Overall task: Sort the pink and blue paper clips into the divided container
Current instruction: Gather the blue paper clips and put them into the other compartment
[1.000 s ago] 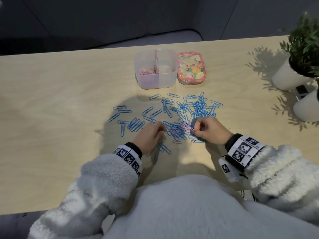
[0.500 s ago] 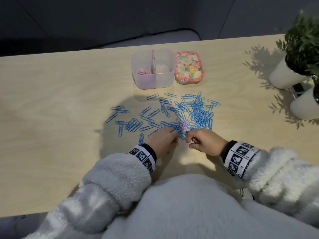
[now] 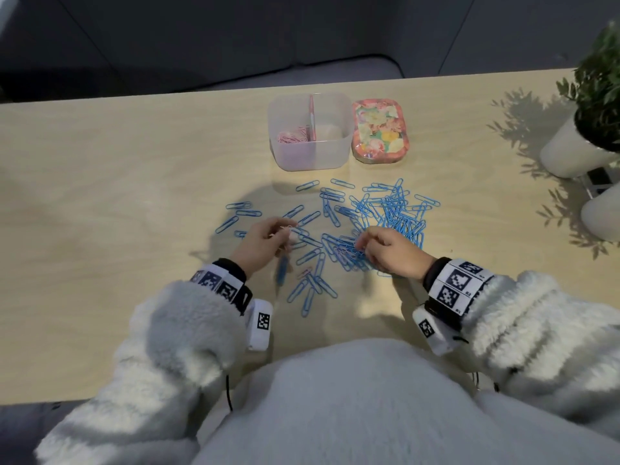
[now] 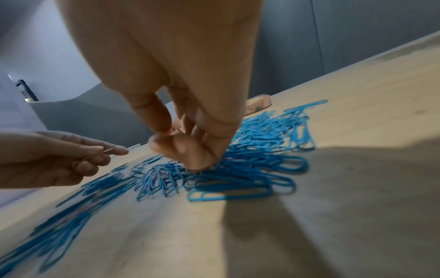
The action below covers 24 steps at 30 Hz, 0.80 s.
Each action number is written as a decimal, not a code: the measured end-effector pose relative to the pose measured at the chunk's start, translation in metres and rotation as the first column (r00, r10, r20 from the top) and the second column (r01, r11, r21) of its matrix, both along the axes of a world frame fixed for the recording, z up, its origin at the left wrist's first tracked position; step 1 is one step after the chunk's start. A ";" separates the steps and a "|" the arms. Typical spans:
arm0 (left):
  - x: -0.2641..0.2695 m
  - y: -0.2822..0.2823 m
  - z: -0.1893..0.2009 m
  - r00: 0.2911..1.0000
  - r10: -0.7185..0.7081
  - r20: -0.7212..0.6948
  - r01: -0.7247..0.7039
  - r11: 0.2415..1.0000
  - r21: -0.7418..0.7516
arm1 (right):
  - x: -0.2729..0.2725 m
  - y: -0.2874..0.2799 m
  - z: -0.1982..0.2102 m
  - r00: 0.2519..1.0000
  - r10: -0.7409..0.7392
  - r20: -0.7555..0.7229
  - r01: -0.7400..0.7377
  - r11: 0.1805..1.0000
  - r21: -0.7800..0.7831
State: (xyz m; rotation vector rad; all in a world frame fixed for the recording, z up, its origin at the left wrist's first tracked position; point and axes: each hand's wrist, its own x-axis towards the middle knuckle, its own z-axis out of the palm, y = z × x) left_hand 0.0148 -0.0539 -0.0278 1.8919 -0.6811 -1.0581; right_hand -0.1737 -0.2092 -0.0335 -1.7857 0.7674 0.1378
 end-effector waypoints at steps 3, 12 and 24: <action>-0.004 -0.005 0.005 0.960 0.117 -0.254 -0.102 0.992 0.069 | 0.013 0.004 -0.003 0.991 0.099 -0.085 -0.124 0.919 -0.374; -0.029 0.005 -0.009 0.824 -0.415 0.386 0.268 0.885 0.380 | 0.007 0.008 -0.007 0.958 0.170 -0.232 -0.264 0.843 -0.469; -0.023 -0.002 -0.002 0.937 -0.278 0.211 0.240 0.952 0.190 | -0.025 -0.031 0.017 0.975 -0.213 -0.061 0.216 0.975 0.046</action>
